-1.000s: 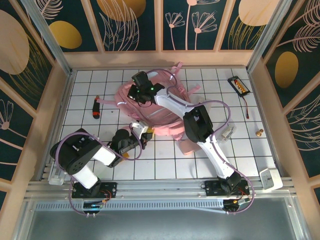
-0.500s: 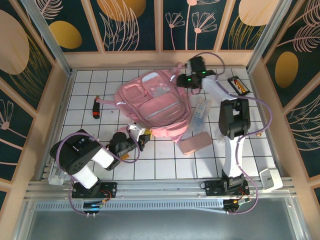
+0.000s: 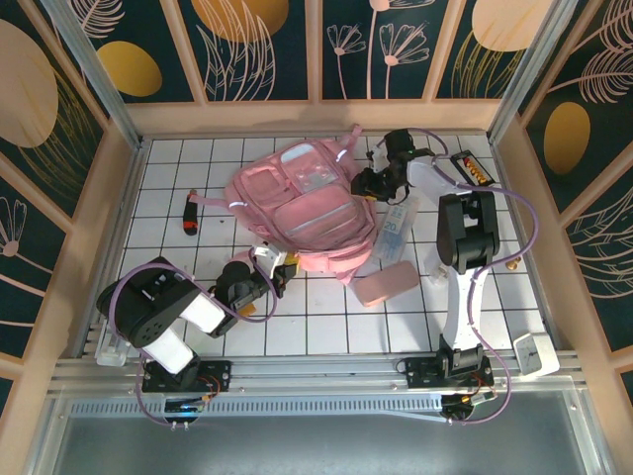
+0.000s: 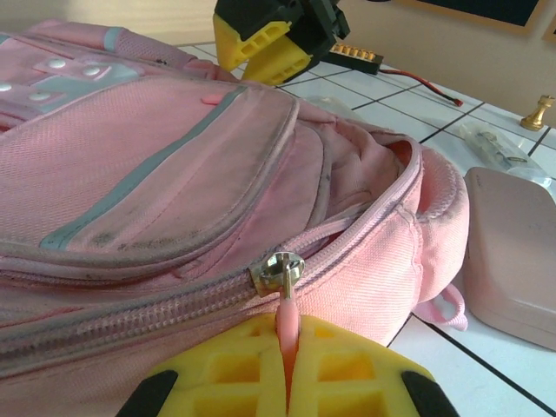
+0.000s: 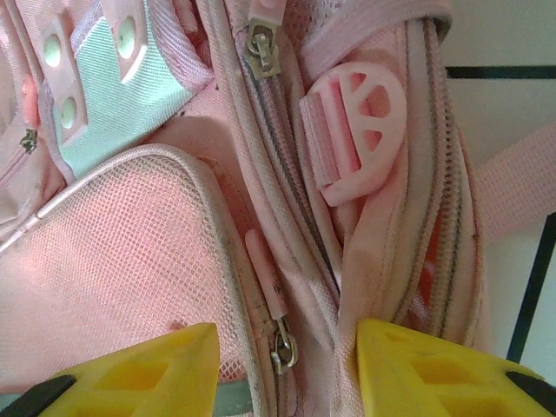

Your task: Pack the student bag

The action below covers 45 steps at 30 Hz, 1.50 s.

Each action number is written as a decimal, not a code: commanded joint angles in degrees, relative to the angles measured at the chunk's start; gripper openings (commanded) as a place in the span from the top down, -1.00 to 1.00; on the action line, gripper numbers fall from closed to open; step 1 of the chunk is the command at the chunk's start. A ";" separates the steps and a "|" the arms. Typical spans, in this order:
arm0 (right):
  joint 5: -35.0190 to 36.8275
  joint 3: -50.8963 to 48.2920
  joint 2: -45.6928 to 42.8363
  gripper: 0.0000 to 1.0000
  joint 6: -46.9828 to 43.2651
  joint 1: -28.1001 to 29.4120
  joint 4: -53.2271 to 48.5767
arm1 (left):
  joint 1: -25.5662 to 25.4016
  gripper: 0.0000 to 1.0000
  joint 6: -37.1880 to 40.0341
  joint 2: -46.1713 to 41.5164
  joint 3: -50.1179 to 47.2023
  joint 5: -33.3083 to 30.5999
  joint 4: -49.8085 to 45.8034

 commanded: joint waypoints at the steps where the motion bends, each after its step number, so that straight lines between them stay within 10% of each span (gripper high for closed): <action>1: -3.69 0.93 2.47 0.15 -0.06 0.04 -4.86 | -0.18 1.00 0.03 -1.78 0.50 -0.53 3.21; 12: 8.96 0.89 -4.46 0.11 -1.13 0.47 -7.62 | 0.59 1.00 0.74 -3.21 0.18 -0.45 0.66; 41: 2.05 -6.40 -2.51 0.07 -1.26 3.74 -10.43 | 1.64 1.00 0.47 -1.89 -0.26 -0.09 2.31; 45: -5.31 -9.36 -3.24 0.60 1.93 5.05 -6.44 | 1.65 1.00 0.49 -1.63 0.04 -0.18 2.33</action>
